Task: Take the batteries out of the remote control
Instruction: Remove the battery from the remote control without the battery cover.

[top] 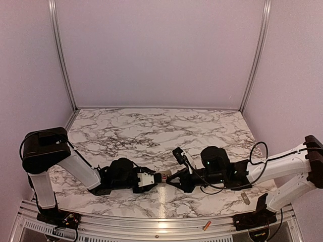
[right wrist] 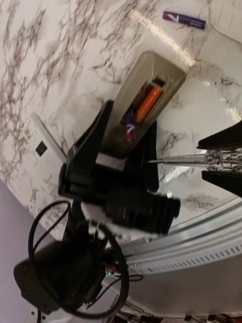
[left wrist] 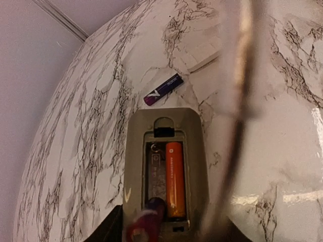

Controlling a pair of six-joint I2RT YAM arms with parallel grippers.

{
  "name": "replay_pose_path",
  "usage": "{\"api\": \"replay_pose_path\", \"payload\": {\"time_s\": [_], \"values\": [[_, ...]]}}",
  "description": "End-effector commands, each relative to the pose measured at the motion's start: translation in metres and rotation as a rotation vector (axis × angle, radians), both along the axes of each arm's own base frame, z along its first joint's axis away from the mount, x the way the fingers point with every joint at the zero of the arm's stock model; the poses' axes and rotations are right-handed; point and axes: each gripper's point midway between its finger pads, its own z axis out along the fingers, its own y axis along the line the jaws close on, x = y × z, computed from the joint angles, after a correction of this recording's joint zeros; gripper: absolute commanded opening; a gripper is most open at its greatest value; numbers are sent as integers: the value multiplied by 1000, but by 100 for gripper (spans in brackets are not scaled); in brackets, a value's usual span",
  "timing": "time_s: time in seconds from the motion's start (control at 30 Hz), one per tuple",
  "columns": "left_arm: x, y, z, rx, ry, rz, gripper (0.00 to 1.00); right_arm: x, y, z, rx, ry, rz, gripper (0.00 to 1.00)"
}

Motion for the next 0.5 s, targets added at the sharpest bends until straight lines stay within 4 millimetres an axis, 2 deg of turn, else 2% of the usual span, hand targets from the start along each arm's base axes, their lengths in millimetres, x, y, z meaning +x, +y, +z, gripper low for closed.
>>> {"api": "replay_pose_path", "payload": {"time_s": [0.0, 0.47], "values": [[-2, -15, -2, -5, -5, -29, 0, -51, 51, 114, 364, -92, 290, 0], [-1, -13, 3, -19, -16, -22, 0, -19, 42, 83, 208, -95, 108, 0]]}}
